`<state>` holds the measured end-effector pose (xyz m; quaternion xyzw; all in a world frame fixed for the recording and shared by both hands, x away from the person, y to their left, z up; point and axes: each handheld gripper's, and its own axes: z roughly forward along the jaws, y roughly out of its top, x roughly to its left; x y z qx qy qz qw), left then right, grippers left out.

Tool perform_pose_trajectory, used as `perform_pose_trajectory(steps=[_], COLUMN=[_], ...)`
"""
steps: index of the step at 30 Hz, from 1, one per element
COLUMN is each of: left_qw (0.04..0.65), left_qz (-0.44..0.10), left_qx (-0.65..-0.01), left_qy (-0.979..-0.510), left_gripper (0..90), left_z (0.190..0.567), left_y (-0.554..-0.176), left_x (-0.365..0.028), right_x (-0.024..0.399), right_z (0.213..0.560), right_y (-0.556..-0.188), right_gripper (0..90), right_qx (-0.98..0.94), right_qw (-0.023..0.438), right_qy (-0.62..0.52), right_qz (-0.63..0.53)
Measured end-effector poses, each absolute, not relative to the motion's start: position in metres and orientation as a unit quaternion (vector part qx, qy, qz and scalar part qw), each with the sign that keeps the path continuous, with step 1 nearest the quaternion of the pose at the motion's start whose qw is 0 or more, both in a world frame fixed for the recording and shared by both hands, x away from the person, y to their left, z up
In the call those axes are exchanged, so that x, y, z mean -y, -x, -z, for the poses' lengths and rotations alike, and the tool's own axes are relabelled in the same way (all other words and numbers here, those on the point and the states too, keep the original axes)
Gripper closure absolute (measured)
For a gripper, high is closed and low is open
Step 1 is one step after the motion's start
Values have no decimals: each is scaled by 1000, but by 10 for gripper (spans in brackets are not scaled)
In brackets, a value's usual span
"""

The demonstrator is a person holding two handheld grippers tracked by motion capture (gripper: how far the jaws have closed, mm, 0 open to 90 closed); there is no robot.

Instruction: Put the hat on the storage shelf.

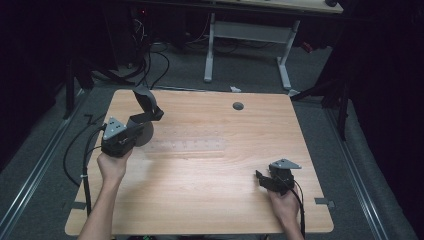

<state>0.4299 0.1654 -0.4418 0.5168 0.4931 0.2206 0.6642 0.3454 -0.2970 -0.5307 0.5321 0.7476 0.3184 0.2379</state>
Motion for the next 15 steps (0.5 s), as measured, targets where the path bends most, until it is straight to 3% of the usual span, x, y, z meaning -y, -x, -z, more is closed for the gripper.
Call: perform_pose_trajectory(steps=[15], left_qw=[658], left_qz=[-222], left_qx=[-510], left_qy=[-508], left_gripper=[858], left_z=[440], left_y=[-431], left_x=[-161], right_x=[297], right_z=[531], right_y=[-345], right_gripper=[400], right_qx=[-748], right_qw=[238], right_qy=[-532], right_qz=[-318])
